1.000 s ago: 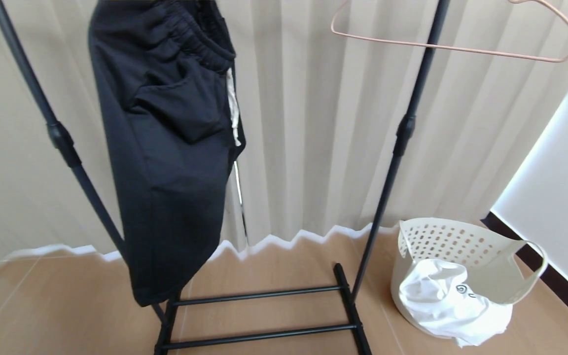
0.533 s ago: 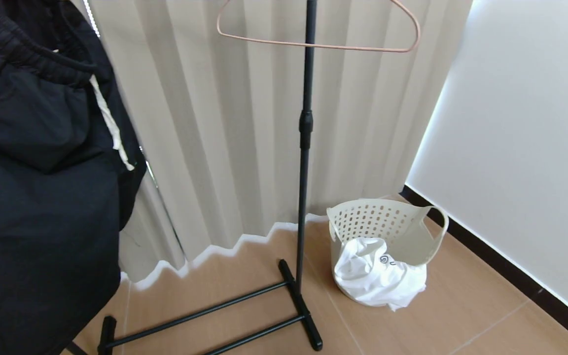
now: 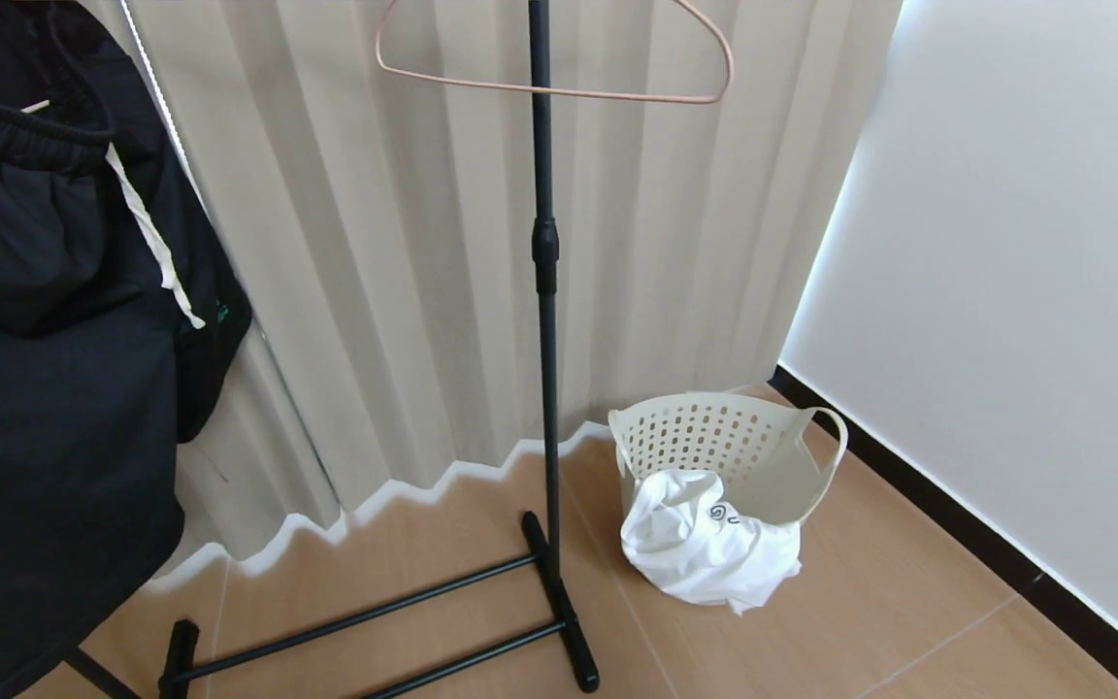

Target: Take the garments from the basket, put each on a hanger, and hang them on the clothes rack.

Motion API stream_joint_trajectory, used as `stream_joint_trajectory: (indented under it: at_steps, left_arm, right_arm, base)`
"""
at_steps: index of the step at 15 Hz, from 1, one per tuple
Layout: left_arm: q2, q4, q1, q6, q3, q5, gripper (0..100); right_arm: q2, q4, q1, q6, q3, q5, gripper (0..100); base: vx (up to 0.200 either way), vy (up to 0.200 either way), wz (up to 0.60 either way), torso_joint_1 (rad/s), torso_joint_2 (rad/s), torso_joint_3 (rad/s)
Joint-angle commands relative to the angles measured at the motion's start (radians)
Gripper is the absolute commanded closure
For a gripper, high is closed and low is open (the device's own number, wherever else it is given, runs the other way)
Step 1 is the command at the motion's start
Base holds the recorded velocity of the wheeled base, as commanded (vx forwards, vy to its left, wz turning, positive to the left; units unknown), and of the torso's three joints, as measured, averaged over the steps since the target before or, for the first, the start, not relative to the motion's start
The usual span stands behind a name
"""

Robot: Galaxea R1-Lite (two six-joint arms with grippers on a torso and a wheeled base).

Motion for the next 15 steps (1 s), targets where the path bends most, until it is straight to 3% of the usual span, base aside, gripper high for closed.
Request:
stream_joint_trajectory:
  at_steps: [1, 6, 15]
  left_arm:
    - [0.001, 0.000, 0.000, -0.002, 0.000, 0.000, 0]
    - [0.001, 0.000, 0.000, -0.003, 0.000, 0.000, 0]
    - [0.001, 0.000, 0.000, -0.005, 0.000, 0.000, 0]
  right_arm:
    - [0.001, -0.002, 0.001, -0.001, 0.000, 0.001, 0]
    - [0.001, -0.002, 0.001, -0.001, 0.000, 0.001, 0]
    - [0.001, -0.003, 0.001, 0.002, 0.000, -0.003, 0]
  base:
    - [0.200, 0.000, 0.00, 0.002, 0.01, 0.007]
    - [0.200, 0.000, 0.00, 0.001, 0.00, 0.005]
    - [0.000, 0.000, 0.00, 0.000, 0.00, -0.012]
